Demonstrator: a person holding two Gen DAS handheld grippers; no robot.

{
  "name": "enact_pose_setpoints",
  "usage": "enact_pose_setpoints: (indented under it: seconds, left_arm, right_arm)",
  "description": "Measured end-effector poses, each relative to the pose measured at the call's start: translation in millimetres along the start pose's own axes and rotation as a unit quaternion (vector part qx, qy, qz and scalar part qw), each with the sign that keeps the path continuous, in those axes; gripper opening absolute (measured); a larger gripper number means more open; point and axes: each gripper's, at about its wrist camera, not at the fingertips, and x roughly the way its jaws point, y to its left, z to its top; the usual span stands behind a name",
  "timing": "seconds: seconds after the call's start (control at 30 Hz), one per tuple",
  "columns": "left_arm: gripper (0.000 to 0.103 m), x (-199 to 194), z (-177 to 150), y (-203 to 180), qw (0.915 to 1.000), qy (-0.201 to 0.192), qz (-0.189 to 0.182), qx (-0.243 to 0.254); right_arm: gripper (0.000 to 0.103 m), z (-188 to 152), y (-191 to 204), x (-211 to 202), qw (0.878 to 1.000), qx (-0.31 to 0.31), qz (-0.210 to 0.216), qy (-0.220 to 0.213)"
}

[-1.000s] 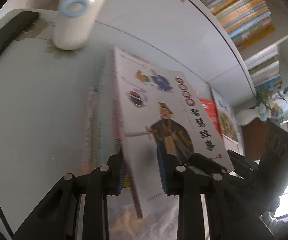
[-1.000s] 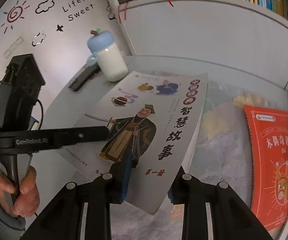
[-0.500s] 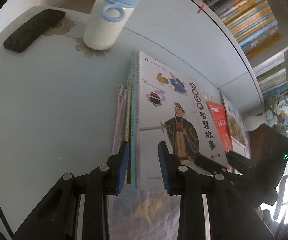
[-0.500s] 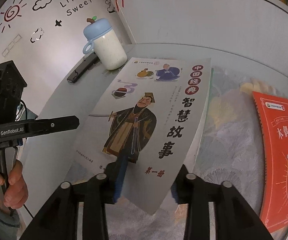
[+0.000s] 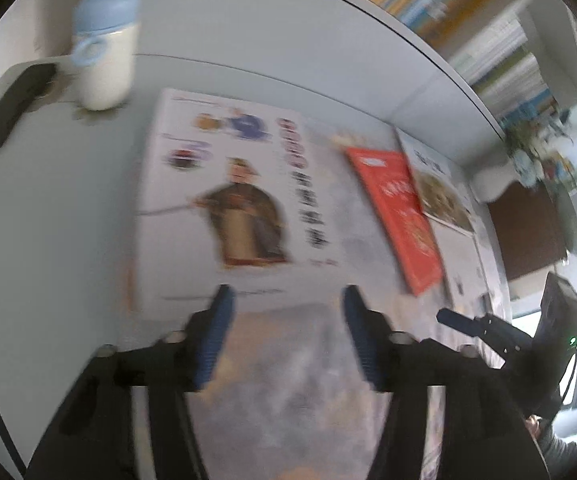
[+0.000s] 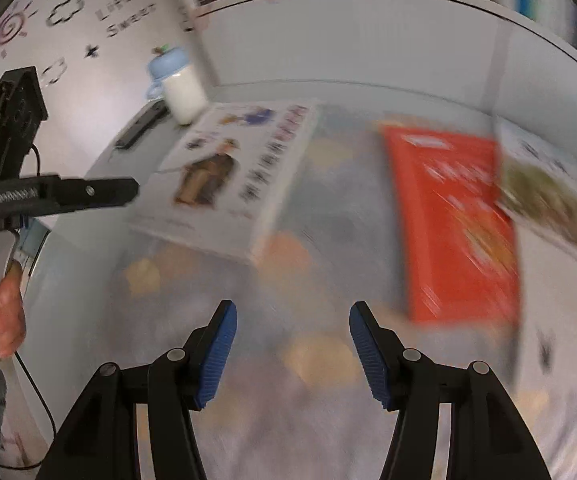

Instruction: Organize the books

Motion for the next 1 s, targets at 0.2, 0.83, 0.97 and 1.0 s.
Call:
enact_pose_setpoints:
  seconds: [0.2,0.83,0.97,1.0]
  left_arm:
    - [0.067,17,-12,-83,0.9975,0.021,-0.009,0.068]
    - [0.069,137,60,-230,0.9974,0.014,0.033,0.062]
    - [0.069,174,83,-229,0.9973,0.016,0.046,0.055]
    - [0.069,184,87,-227,0.9971,0.022,0.051,0.053]
  right_arm:
    - [0.057,-70,-75,-51,0.994,0.102,-0.023,-0.006]
    - [0.067,-33,-249,-100,0.984,0.13,-0.084,-0.084]
    - [0.067,-5,-280,-79,0.984,0.142,-0.068,-0.086]
    - [0.067,-1,-285,-74,0.984,0.143,-0.064,-0.086]
